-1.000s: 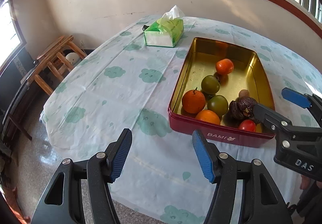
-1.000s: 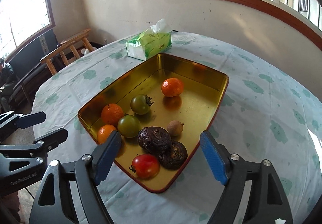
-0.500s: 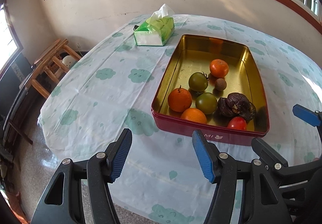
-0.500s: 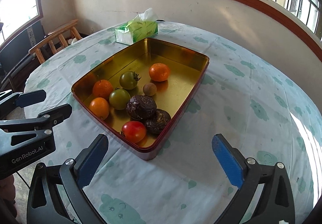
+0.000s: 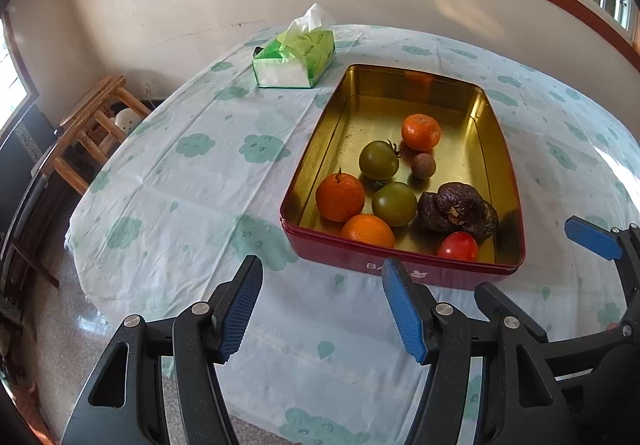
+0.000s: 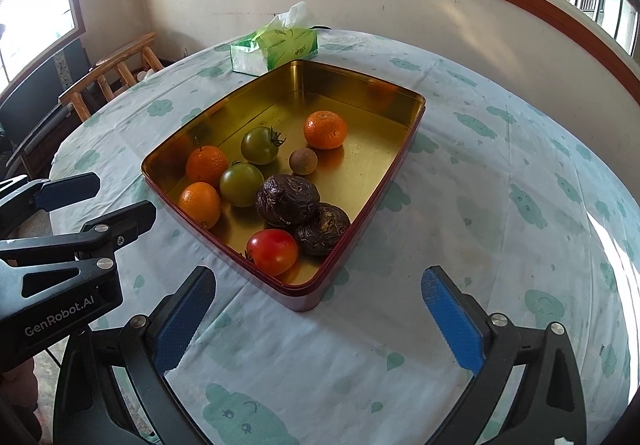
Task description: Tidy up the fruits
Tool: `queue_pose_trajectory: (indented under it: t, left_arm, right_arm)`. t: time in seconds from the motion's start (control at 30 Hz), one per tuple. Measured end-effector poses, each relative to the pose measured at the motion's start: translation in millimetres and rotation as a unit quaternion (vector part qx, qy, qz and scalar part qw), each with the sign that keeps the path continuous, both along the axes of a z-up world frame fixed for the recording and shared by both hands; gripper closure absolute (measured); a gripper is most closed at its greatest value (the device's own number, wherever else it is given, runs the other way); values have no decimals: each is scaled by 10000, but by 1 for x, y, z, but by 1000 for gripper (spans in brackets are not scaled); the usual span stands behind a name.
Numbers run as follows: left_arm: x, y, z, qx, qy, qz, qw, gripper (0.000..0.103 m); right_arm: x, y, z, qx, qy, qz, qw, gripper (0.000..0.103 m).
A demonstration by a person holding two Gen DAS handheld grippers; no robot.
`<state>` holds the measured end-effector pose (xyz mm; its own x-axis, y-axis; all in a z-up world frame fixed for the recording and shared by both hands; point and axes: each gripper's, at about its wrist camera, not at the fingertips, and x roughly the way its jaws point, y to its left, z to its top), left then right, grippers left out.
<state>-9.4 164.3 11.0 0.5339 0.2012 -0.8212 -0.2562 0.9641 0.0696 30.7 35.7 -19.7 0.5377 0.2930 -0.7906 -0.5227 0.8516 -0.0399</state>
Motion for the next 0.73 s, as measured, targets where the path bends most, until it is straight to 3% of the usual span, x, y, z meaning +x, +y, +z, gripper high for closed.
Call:
queue_pose_trajectory:
  t: [0.73]
  left_arm:
    - [3,-8,-1,-144,10,-91,9999,40]
  right_arm:
    - [3,-6,-7,-47,81,-64,9999,1]
